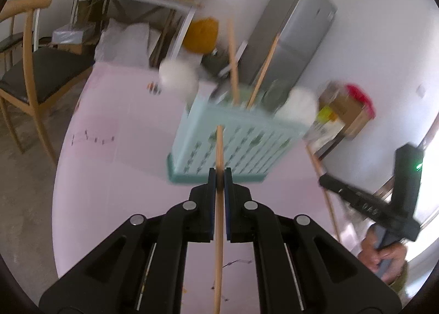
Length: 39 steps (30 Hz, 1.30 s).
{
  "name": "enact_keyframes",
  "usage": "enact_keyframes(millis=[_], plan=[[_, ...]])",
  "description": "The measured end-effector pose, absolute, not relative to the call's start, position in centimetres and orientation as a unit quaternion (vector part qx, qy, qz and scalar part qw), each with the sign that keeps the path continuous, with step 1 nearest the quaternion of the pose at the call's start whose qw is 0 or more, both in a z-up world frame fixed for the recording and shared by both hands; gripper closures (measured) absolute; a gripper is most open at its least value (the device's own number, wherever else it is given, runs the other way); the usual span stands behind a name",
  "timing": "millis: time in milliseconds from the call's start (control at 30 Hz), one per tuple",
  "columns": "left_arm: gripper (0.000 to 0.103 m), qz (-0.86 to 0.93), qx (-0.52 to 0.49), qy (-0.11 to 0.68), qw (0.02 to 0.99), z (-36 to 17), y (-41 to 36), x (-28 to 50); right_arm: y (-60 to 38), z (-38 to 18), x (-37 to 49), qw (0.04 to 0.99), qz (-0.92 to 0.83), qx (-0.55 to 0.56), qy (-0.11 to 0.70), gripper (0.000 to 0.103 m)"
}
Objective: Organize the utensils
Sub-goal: 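Lift both held chopsticks up over the mint holder, then lower the left chopstick into the holder and open the left gripper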
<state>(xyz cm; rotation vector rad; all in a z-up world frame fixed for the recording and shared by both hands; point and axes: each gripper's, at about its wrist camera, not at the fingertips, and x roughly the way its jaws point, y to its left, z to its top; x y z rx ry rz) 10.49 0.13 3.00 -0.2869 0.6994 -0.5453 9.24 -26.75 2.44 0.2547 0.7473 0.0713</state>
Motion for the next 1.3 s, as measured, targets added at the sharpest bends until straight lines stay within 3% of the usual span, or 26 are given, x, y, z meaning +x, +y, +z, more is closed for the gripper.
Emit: enact_keyframes(millis=[767, 967, 1300], plan=[[0.099, -0.304, -0.207, 0.081, 0.926, 18.2, 0.9, 12.3, -27.6, 4.7, 7.7, 0.931, 0.04, 0.14, 0.336, 0.096], [0.099, -0.279, -0.216, 0.076, 0.932, 16.8, -0.6, 14.5, -27.6, 4.3, 7.8, 0.928, 0.042, 0.142, 0.341, 0.096], [0.099, -0.266, -0.225, 0.137, 0.927, 10.1, -3.0, 17.3, -27.6, 4.1, 8.1, 0.927, 0.045, 0.139, 0.345, 0.096]])
